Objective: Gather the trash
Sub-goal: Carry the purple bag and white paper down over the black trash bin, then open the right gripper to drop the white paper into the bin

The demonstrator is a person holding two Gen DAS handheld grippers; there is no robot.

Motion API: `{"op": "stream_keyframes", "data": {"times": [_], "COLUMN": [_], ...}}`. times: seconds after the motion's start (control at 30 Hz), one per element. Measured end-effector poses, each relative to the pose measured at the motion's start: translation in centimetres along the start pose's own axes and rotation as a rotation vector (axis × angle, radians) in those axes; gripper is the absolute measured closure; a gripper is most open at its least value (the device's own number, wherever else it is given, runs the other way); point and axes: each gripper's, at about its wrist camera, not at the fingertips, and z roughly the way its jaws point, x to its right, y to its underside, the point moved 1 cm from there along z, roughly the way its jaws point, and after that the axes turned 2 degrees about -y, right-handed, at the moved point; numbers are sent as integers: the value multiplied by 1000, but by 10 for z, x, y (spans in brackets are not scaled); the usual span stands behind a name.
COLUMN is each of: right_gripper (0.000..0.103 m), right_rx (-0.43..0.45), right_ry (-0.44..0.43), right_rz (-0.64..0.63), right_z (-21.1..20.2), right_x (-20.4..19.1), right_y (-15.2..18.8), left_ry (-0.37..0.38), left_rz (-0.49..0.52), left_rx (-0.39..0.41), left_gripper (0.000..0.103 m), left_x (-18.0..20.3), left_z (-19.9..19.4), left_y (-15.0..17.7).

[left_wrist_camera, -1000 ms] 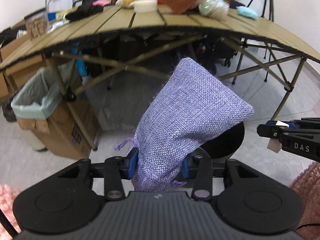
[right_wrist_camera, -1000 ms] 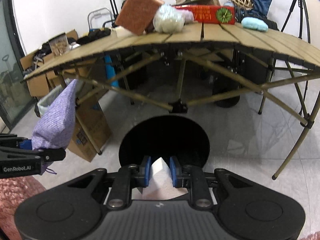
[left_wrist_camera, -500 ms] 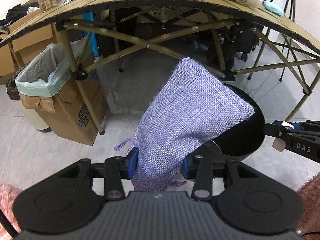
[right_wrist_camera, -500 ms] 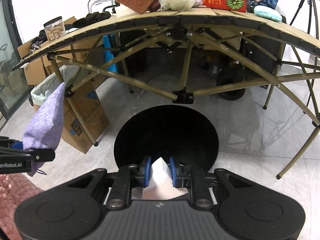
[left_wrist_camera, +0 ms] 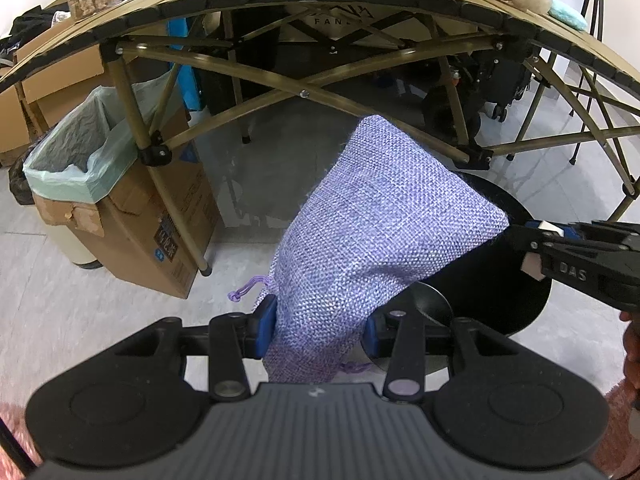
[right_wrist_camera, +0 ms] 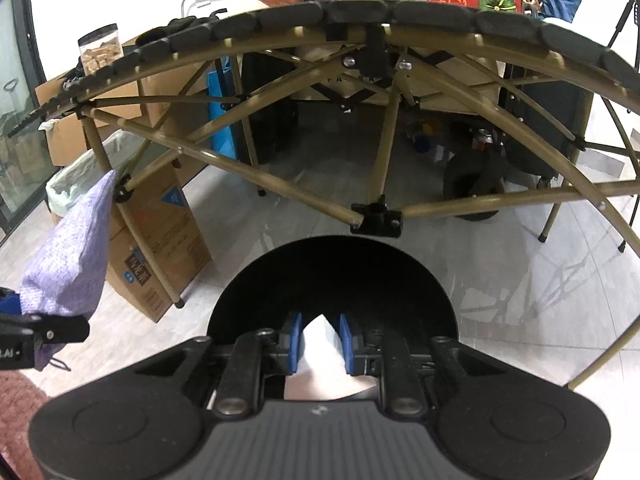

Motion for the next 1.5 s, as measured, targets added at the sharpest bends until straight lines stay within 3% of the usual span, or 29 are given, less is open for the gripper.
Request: {"op": "stream_keyframes", "data": {"times": [0.43, 0.63, 0.67, 0.8, 0.87, 0.97, 1.5], "right_gripper": [83, 75, 69, 27, 13, 0, 0], "right_rx": [-7, -41, -46, -50, -44, -45, -85], "right_ry": [-22, -21, -16, -4, 12, 37, 52], "right_rz": [-2, 12, 16, 11, -1, 4, -25], "right_z": [29, 37, 38, 38, 37, 36, 31], "right_x": [3, 6, 7, 8, 8, 11, 13], "right_y": [-12, -9, -8, -7, -7, -8, -6], "left_ry": [-20, -26, -27, -26, -27, -29, -21], "left_rz": [-12, -15, -16, -18, -17, -17, 4], "left_rx": [-6, -7, -7, -4, -4, -6, -11], "left_gripper": [61, 61, 61, 61, 61, 61, 61], "left_x": [-1, -2, -2, -3, -3, -4, 4], "left_z": [16, 16, 16, 16, 16, 16, 19], "left_y": [-16, -15, -15, -14, -14, -14, -15]}}
